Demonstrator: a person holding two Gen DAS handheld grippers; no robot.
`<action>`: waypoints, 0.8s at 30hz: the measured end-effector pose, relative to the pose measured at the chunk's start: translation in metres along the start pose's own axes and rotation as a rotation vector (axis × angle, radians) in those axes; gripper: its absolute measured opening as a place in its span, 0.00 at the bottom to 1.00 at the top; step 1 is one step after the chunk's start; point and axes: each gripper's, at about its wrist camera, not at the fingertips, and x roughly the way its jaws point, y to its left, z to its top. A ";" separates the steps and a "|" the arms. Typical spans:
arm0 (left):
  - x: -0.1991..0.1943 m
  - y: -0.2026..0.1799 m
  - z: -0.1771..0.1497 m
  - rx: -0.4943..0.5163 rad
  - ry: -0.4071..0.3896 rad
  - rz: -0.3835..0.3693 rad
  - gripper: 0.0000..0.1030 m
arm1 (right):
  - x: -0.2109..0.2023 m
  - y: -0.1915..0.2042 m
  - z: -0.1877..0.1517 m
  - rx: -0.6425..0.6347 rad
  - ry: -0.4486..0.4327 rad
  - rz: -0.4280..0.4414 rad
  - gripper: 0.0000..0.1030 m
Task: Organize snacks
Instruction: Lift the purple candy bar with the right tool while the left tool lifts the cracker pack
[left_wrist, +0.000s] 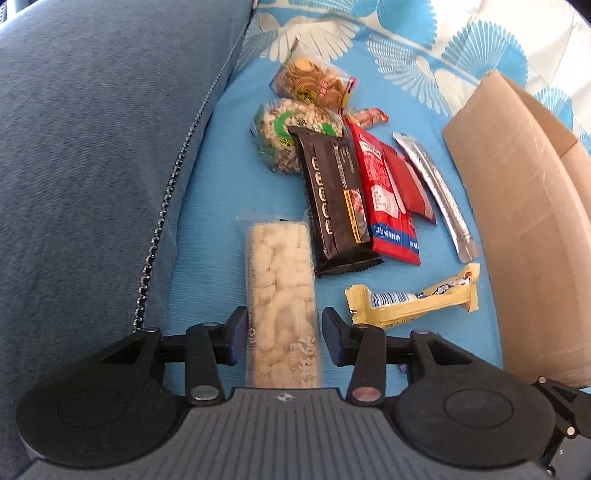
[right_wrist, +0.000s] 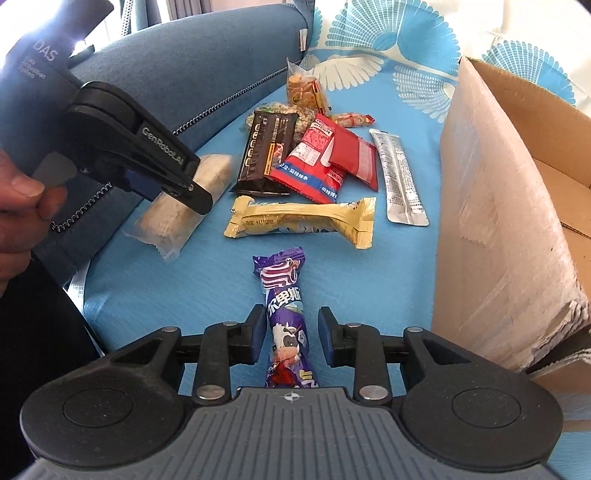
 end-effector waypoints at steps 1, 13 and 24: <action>0.002 -0.001 0.000 0.003 0.006 0.003 0.48 | 0.000 0.000 0.000 -0.002 0.002 -0.001 0.31; 0.008 -0.011 0.002 0.058 0.017 0.054 0.48 | 0.002 0.000 -0.004 -0.019 0.014 -0.023 0.31; 0.000 -0.007 0.002 0.047 -0.007 0.039 0.39 | 0.000 0.005 -0.005 -0.057 0.005 -0.020 0.24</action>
